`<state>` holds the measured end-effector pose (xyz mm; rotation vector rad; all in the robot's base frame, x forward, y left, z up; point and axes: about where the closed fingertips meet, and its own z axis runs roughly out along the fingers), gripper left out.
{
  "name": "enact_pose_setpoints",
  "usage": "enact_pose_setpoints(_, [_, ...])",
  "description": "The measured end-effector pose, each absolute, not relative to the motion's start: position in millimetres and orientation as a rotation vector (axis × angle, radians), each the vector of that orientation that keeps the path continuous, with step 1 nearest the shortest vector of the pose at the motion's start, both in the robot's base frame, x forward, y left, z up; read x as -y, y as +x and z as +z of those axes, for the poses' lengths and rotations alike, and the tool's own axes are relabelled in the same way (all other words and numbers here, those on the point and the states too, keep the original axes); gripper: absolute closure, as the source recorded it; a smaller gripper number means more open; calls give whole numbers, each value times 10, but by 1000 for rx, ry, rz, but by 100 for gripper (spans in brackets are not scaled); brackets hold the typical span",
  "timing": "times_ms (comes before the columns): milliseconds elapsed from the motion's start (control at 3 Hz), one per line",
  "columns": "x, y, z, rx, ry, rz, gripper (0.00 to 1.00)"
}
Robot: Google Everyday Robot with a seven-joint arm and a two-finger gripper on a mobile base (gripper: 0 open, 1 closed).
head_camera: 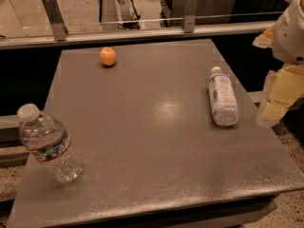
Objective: Move blue plastic bottle near water bottle
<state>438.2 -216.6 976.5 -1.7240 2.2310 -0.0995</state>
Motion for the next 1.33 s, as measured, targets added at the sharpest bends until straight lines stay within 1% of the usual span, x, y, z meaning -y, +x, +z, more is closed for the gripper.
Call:
enact_pose_setpoints(667, [2190,4419,9717,-2236,-1701,-102,0])
enact_pose_setpoints(1000, [2335,4562,9363,-2338,-1578,-38,0])
enact_pose_setpoints(1333, [2373,4810,9022,-2447,-1402,2,0])
